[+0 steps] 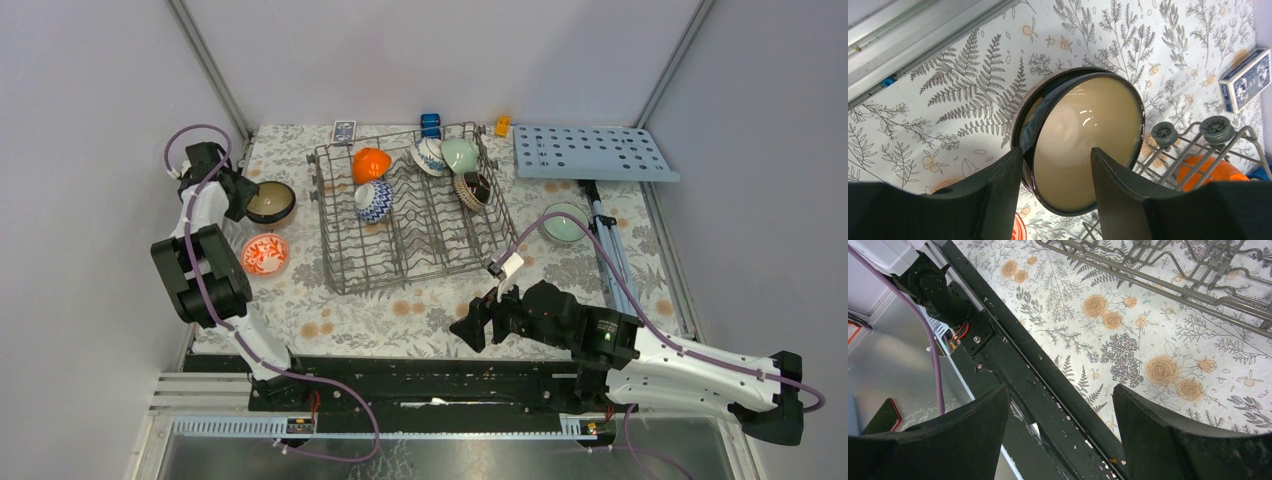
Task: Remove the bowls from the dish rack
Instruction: Place the bowl with the bowl.
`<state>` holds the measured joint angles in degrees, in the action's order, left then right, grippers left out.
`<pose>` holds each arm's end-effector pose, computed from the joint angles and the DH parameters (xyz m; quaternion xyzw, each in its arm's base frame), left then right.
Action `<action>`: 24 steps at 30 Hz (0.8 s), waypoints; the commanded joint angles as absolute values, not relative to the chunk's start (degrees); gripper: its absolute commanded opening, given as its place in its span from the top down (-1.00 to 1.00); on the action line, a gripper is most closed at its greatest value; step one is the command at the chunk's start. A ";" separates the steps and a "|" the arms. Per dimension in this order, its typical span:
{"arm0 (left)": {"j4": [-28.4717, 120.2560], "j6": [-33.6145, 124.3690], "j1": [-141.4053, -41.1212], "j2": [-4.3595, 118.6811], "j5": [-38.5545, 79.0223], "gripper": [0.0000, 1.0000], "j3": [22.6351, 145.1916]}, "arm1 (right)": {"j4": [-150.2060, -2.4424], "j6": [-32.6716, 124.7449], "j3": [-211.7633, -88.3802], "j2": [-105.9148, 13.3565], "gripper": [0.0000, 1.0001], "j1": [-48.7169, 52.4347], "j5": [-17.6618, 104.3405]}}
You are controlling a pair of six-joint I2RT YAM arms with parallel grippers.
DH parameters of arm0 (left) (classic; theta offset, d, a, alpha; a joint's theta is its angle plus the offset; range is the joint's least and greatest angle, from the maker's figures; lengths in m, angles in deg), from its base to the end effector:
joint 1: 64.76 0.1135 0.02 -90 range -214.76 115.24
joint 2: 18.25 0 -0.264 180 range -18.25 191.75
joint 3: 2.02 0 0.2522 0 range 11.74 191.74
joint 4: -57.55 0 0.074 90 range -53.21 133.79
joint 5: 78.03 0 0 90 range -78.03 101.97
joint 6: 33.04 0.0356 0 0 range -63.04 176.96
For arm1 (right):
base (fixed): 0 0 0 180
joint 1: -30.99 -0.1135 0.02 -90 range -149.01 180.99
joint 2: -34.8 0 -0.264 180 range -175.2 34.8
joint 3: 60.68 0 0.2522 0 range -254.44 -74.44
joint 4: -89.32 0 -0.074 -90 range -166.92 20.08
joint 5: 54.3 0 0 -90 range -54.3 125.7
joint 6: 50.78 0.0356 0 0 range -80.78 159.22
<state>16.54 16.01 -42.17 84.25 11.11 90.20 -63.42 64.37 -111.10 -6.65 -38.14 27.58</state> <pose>0.3634 0.1518 0.2407 -0.4989 0.8008 -0.0459 0.3283 0.0670 0.1617 0.2933 -0.2643 0.7652 0.3892 0.4395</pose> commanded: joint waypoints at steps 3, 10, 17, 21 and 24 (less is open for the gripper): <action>15.64 16.60 -42.21 81.69 8.44 -0.11 93.62 | -64.40 64.15 -111.15 -5.70 -0.64 -38.44 25.96; 14.69 16.56 -42.25 82.04 7.71 0.03 91.92 | -64.15 63.79 -111.12 -4.99 -0.64 -38.45 25.76; 14.69 16.75 -42.18 82.16 7.75 0.38 91.50 | -64.35 63.68 -110.96 -5.14 -0.64 -38.45 25.77; 14.77 16.97 -42.24 82.49 7.80 0.41 91.04 | -64.44 63.76 -110.77 -4.97 -0.64 -38.45 25.68; 15.10 17.06 -42.21 82.69 8.04 0.45 90.25 | -64.44 63.83 -110.74 -4.95 -0.64 -38.43 25.62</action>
